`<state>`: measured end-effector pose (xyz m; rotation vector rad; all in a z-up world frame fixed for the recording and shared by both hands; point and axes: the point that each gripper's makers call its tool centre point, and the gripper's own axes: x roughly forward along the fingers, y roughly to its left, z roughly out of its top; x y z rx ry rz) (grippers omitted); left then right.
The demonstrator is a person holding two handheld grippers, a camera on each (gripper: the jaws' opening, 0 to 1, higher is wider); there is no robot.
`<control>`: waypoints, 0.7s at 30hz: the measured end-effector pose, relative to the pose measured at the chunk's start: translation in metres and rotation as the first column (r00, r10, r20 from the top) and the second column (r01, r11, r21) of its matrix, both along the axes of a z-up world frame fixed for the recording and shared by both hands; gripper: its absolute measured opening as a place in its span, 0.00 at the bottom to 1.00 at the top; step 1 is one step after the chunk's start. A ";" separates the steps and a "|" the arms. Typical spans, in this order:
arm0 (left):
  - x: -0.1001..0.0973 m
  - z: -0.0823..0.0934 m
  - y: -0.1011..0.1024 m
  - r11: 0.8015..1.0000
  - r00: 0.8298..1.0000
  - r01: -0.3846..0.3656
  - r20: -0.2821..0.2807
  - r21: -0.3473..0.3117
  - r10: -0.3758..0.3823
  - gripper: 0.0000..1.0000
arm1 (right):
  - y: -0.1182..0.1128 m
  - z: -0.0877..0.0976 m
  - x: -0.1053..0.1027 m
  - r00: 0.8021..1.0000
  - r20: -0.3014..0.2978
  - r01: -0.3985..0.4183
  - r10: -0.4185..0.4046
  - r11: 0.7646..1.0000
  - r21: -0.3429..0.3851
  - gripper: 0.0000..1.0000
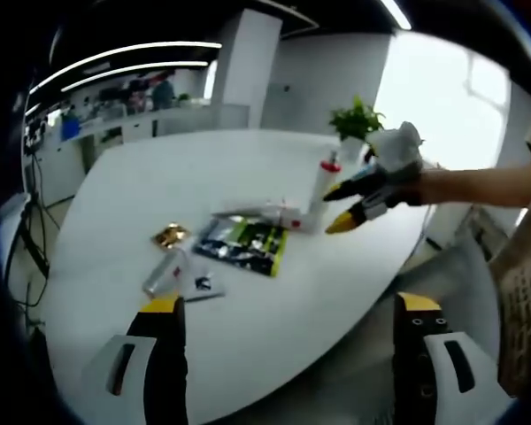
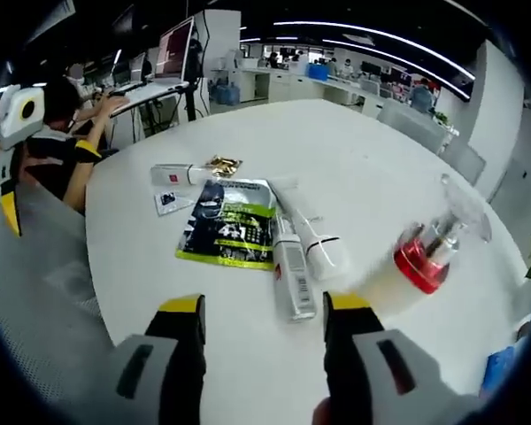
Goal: Arrange the skincare products in the storage area until every visible bottle or jar stands upright without overlapping.
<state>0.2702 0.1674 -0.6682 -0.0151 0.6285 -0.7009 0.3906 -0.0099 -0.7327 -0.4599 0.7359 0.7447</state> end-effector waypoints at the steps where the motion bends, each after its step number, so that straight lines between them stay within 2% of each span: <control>1: 0.000 0.000 0.000 1.000 1.000 0.000 -0.001 -0.001 0.000 0.94 | 0.000 -0.002 0.001 1.000 0.000 -0.002 0.002 1.000 -0.007 0.51; 5: 0.001 -0.002 0.001 1.000 1.000 -0.003 -0.010 -0.008 0.002 0.94 | 0.006 -0.015 0.012 1.000 -0.009 -0.014 0.014 0.999 -0.036 0.46; 11: 0.002 -0.004 0.003 1.000 1.000 -0.010 -0.024 -0.016 0.009 0.93 | 0.008 -0.025 0.030 1.000 -0.016 0.024 -0.025 0.999 -0.042 0.39; 18: 0.000 -0.008 0.003 1.000 0.999 -0.006 -0.038 -0.007 0.006 0.92 | 0.010 -0.034 0.036 0.997 -0.045 0.058 -0.059 0.998 -0.028 0.34; 21: 0.000 -0.008 0.004 1.000 0.999 -0.007 -0.041 -0.008 0.007 0.92 | 0.010 -0.036 0.036 0.998 -0.036 0.054 -0.056 0.998 -0.040 0.32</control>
